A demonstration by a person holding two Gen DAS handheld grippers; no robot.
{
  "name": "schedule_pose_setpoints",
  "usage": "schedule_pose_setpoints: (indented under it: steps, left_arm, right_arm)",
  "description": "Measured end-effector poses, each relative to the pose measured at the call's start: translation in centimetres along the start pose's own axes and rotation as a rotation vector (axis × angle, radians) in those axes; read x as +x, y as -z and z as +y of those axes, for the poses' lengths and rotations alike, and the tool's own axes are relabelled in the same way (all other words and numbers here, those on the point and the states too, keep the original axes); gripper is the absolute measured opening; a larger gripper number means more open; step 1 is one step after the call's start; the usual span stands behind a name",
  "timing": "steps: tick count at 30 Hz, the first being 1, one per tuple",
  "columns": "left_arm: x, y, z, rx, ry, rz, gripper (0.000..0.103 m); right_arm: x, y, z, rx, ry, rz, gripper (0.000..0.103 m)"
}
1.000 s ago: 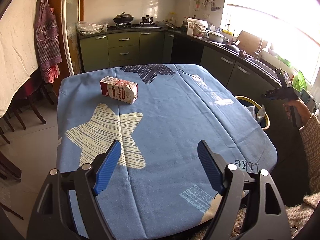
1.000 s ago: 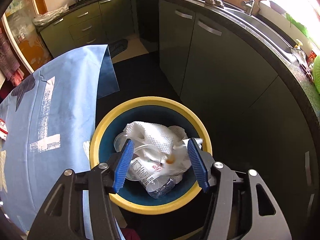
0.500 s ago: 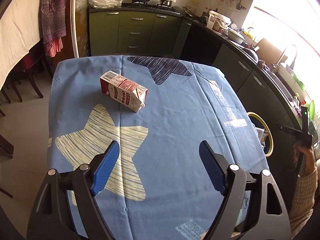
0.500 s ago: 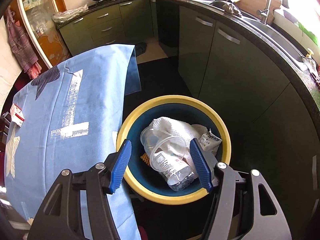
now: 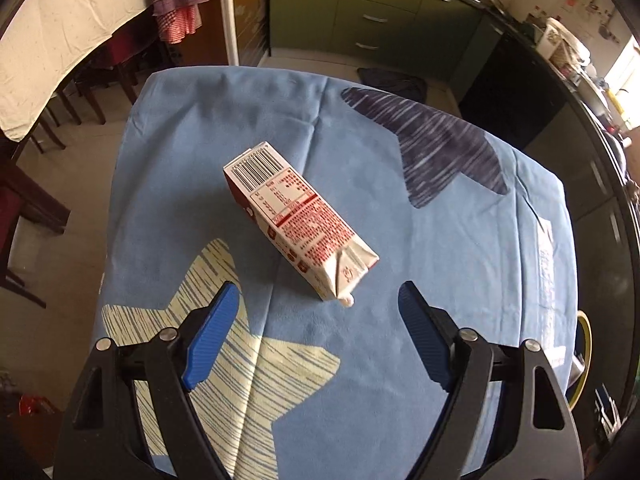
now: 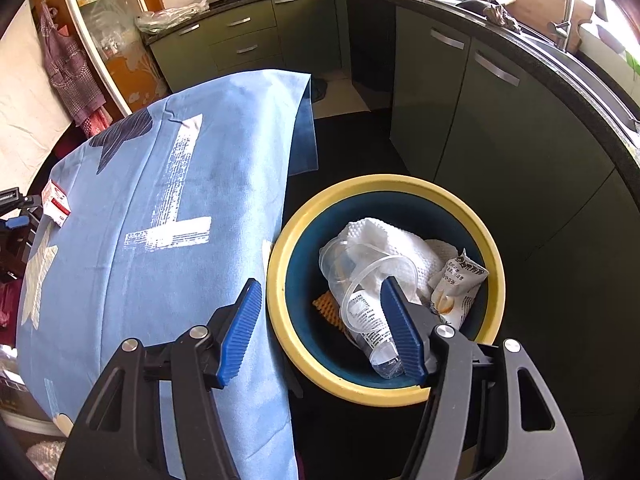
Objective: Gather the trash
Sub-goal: 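Lower the left gripper onto the white-red milk carton and grasp it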
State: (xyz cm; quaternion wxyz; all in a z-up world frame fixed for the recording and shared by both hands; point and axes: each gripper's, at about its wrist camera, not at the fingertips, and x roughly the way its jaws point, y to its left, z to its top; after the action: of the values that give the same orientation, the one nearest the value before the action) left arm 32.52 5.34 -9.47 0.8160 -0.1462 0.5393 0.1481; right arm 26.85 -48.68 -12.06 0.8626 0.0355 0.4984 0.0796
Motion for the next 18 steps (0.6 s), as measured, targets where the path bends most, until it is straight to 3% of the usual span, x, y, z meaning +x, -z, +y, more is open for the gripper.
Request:
schedule_pose_setpoints:
  steps: [11,16,18]
  left_arm:
    - [3.2,-2.9,-0.3,-0.104,-0.09,0.068,0.076]
    - [4.4,-3.3,0.1,-0.118,-0.096,0.117,0.064]
    - [4.7,-3.4,0.2,-0.115,-0.099,0.122,0.053]
  right_arm:
    - [1.5,1.4,-1.6,0.027,-0.045,0.018,0.062]
    - [1.1,1.8,-2.0,0.033,-0.057,0.008,0.062]
    - [1.0,1.9,-2.0,0.034,-0.059,0.007,0.062]
